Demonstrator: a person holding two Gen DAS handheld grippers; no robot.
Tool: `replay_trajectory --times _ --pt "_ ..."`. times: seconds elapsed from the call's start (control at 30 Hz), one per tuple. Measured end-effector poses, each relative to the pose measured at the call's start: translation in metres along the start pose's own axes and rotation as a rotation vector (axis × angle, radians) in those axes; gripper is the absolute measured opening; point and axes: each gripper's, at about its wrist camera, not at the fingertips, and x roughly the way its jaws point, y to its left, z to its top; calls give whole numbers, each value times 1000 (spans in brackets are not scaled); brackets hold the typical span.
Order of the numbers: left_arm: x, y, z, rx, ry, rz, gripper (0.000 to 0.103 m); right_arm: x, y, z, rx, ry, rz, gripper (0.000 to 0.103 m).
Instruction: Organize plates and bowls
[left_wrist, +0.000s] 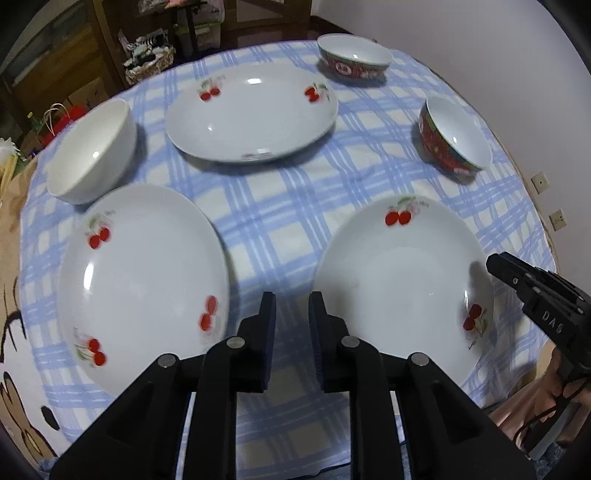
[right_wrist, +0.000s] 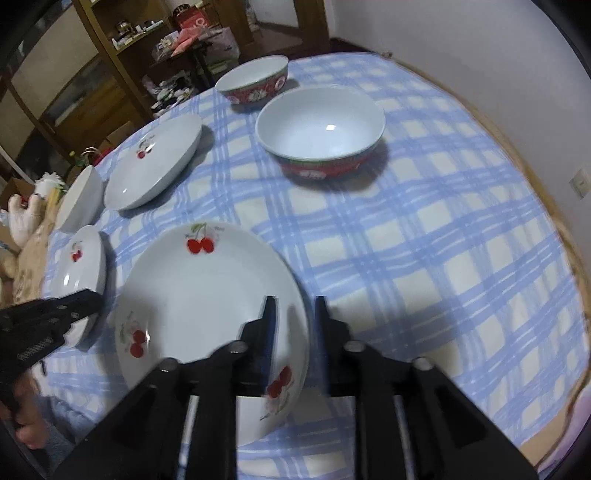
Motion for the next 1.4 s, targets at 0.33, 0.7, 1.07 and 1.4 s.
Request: replay_trajectory --times 0.33,0.7,1.07,1.4 --pt "-34 39 19 -24 -73 63 57 -25 21 16 -34 -129 -40 88" --pt "-52 111 26 -140 -86 116 91 -27 83 34 -148 -180 31 101" --pt "-63 185 18 -240 -134 185 91 -7 167 38 -217 -159 151 101" --pt "-19 211 3 -306 1 150 83 21 220 39 -260 -110 152 101"
